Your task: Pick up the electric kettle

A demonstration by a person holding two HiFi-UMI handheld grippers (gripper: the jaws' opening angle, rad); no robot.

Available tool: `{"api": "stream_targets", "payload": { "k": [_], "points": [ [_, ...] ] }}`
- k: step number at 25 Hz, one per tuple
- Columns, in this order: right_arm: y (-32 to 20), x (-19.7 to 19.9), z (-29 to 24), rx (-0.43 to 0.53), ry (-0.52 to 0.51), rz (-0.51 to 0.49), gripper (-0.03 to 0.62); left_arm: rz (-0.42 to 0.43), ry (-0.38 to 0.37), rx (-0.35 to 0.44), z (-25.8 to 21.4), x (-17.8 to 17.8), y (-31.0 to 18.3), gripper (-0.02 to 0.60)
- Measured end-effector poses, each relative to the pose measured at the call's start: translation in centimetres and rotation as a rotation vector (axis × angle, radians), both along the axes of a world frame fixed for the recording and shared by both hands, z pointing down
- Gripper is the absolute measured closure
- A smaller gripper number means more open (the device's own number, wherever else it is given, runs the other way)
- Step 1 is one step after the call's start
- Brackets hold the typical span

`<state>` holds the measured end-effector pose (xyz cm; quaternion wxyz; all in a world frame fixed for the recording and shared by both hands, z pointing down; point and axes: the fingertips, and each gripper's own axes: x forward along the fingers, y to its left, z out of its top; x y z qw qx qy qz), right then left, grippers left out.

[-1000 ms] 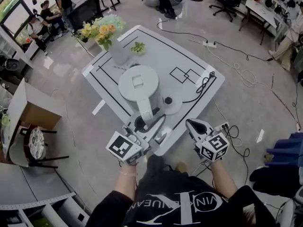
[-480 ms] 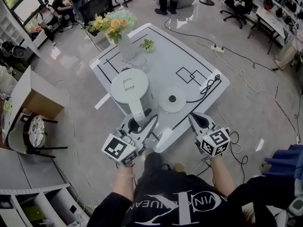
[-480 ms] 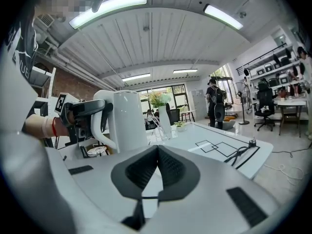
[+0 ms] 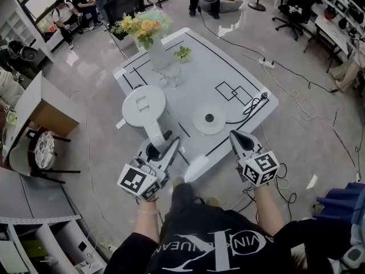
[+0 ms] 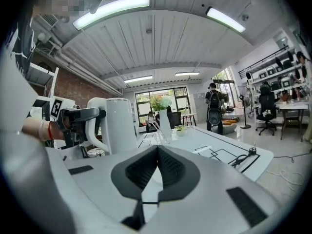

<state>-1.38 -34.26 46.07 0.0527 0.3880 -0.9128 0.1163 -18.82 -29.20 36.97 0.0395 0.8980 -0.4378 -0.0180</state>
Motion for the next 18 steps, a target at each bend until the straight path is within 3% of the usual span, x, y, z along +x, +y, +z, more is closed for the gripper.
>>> {"api": "stream_targets", "payload": {
  "k": [18],
  "points": [
    [-1.5,2.2,-4.6,0.104,-0.008,0.008,0.597,-0.070,-0.003,0.017,-0.8,-0.7,1.2,0.469]
  ]
}}
